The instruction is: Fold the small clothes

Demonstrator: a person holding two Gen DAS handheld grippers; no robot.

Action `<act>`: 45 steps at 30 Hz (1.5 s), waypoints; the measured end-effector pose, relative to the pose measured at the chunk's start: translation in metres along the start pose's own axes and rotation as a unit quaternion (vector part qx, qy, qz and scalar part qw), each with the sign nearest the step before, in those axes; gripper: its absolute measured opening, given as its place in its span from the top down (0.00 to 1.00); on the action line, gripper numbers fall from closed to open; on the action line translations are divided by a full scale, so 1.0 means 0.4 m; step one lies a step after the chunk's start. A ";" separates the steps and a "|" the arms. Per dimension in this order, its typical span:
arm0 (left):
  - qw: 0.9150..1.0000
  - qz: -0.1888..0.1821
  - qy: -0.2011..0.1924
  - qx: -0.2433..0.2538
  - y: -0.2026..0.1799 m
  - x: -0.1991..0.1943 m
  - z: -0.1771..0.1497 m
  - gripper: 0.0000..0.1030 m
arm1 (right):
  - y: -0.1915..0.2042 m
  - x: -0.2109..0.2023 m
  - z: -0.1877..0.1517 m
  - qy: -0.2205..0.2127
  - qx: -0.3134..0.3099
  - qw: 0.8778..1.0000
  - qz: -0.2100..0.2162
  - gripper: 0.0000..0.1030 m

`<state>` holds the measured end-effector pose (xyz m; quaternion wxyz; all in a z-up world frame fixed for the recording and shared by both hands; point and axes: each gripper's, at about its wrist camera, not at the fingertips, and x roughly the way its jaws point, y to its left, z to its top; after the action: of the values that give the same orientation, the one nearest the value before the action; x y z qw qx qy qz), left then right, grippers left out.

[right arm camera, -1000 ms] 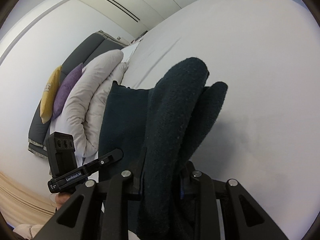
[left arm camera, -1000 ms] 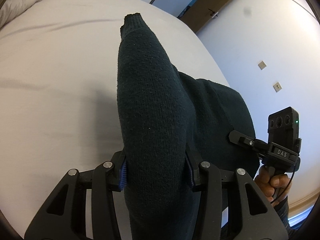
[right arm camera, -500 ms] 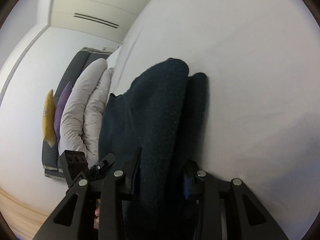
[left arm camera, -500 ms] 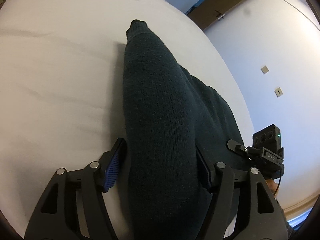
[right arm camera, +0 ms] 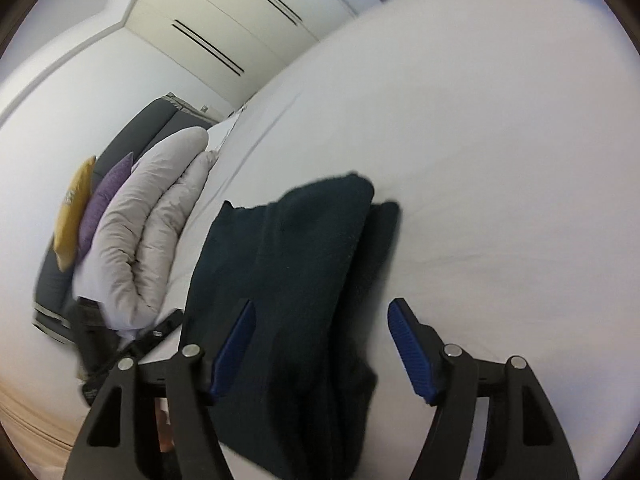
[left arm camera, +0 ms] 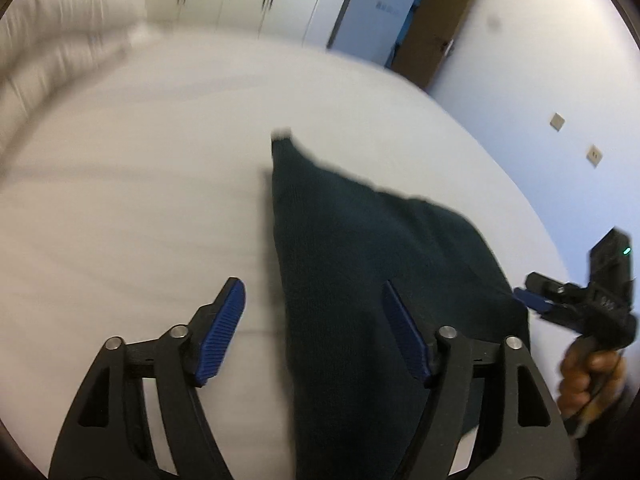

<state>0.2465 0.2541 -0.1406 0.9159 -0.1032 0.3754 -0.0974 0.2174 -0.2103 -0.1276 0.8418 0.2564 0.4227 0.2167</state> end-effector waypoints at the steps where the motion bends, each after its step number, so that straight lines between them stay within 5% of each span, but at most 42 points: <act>1: 0.999 0.020 -0.026 0.016 -0.018 -0.046 -0.003 0.19 | 0.018 -0.033 -0.011 -0.016 -0.014 1.000 -0.014 0.25; 5: 0.984 0.093 -0.136 0.059 -0.105 -0.226 -0.030 0.00 | 0.084 -0.154 -0.065 -0.088 -0.061 0.992 -0.064 0.15; 8: 0.962 0.135 -0.225 0.074 -0.160 -0.374 -0.053 0.00 | 0.136 -0.243 -0.108 -0.141 -0.099 0.981 -0.089 0.09; 10: 0.951 0.157 -0.257 0.075 -0.180 -0.443 -0.020 0.00 | 0.181 -0.303 -0.134 -0.185 -0.130 0.968 -0.110 0.00; 13: 0.931 0.186 -0.306 0.076 -0.206 -0.550 -0.037 0.00 | 0.253 -0.394 -0.170 -0.259 -0.175 0.941 -0.127 0.00; 15: 0.925 0.187 -0.320 0.079 -0.218 -0.602 -0.049 0.00 | 0.293 -0.445 -0.186 -0.294 -0.194 0.927 -0.131 0.00; 18: 0.932 0.216 -0.274 0.096 -0.237 -0.651 -0.045 0.00 | 0.342 -0.522 -0.202 -0.342 -0.205 0.909 -0.125 0.00; 23: 0.952 0.179 -0.233 0.086 -0.265 -0.691 -0.044 0.00 | 0.403 -0.626 -0.215 -0.389 -0.205 0.889 -0.128 0.00; 26: 0.959 0.177 -0.207 0.079 -0.276 -0.700 -0.056 0.00 | 0.436 -0.677 -0.225 -0.388 -0.219 0.888 -0.112 0.00; 30: 0.971 0.174 -0.157 0.055 -0.271 -0.689 -0.073 0.00 | 0.468 -0.690 -0.224 -0.325 -0.230 0.912 -0.099 0.00; 37: 0.984 0.163 -0.060 0.047 -0.270 -0.560 -0.138 0.00 | 0.444 -0.588 -0.228 -0.220 -0.169 0.948 -0.153 0.00; 45: 0.987 0.159 0.004 0.032 -0.243 -0.449 -0.166 0.00 | 0.392 -0.461 -0.231 -0.110 -0.129 0.967 -0.191 0.00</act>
<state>0.0642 0.1992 -0.0414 0.9211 -0.0128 0.3874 0.0368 0.0172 -0.1732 0.0322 0.9349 0.0831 0.3367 0.0752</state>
